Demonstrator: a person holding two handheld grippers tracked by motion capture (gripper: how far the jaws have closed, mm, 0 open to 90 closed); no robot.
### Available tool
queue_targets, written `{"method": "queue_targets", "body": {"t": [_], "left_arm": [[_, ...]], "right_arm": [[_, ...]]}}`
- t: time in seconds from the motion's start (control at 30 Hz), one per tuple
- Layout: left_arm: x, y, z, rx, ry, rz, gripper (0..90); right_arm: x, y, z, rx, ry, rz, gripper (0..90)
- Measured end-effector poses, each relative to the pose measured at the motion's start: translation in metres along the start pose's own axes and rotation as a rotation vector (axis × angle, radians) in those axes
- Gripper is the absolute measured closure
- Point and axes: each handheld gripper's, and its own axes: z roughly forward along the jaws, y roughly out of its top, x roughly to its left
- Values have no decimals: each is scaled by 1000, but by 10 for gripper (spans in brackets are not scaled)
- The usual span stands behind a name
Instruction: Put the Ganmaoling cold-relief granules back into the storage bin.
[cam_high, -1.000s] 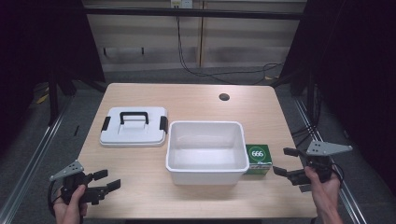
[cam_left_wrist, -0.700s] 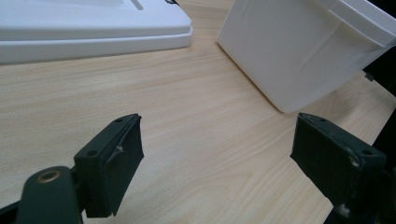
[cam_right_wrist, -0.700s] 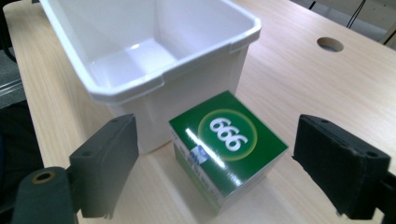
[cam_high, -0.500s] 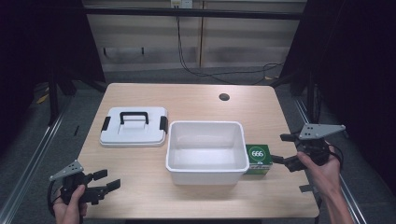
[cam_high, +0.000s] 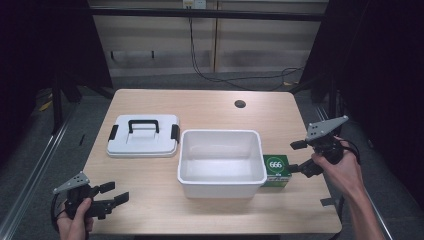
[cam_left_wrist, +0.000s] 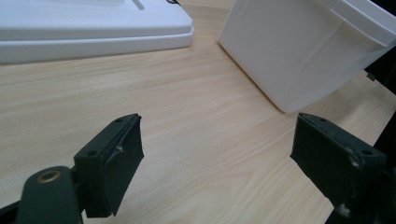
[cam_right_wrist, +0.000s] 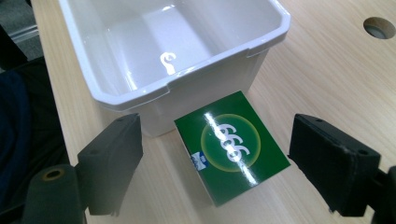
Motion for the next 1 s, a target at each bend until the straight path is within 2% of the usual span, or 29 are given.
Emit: {"method": "queue_targets", "body": {"t": [0.07, 0.1, 0.17, 0.23, 0.27, 0.37, 0.4, 0.6, 0.67, 0.7, 0.8, 0.83, 0.87, 0.9, 0.93, 0.97, 1.0], "left_arm": [[0, 0, 0, 0, -1, 0, 163], [-1, 0, 1, 1, -2, 3, 163], [-1, 0, 1, 2, -3, 5, 163], [0, 0, 1, 3, -2, 4, 163], [0, 0, 1, 3, -2, 4, 163], [0, 0, 0, 2, -1, 5, 163], [-1, 0, 0, 3, -1, 4, 163], [0, 0, 0, 1, 1, 5, 163], [-1, 0, 0, 3, -2, 5, 163], [-1, 0, 1, 2, -2, 2, 163], [-1, 0, 0, 2, -2, 4, 163], [-1, 0, 0, 3, -2, 4, 163], [-1, 0, 0, 3, -2, 4, 163], [-1, 0, 0, 2, -2, 1, 163], [-1, 0, 0, 2, -2, 1, 163], [-1, 0, 0, 3, -2, 3, 163], [-1, 0, 0, 3, -2, 3, 163]], "right_arm": [[-2, 4, 1, 29, -8, -8, 167], [-4, 8, 4, 52, -36, -30, 137], [-4, 9, 5, 64, -37, -31, 138], [-7, 14, 10, 103, -31, -63, 136], [-7, 14, 10, 103, -31, -63, 136], [-9, 21, 16, 153, -15, -101, 135], [-9, 21, 16, 153, -15, -101, 135], [-10, 29, 30, 275, 19, -168, 133], [-10, 30, 34, 293, 32, -180, 131], [-9, 31, 38, 330, 42, -186, 131], [-10, 31, 41, 345, 42, -202, 125], [-12, 33, 45, 365, 54, -216, 119], [-12, 33, 45, 365, 54, -216, 119], [-13, 33, 49, 405, 58, -209, 119], [-13, 33, 49, 405, 58, -209, 119], [-16, 34, 54, 426, 62, -239, 113], [-16, 34, 54, 426, 62, -239, 113]]}}
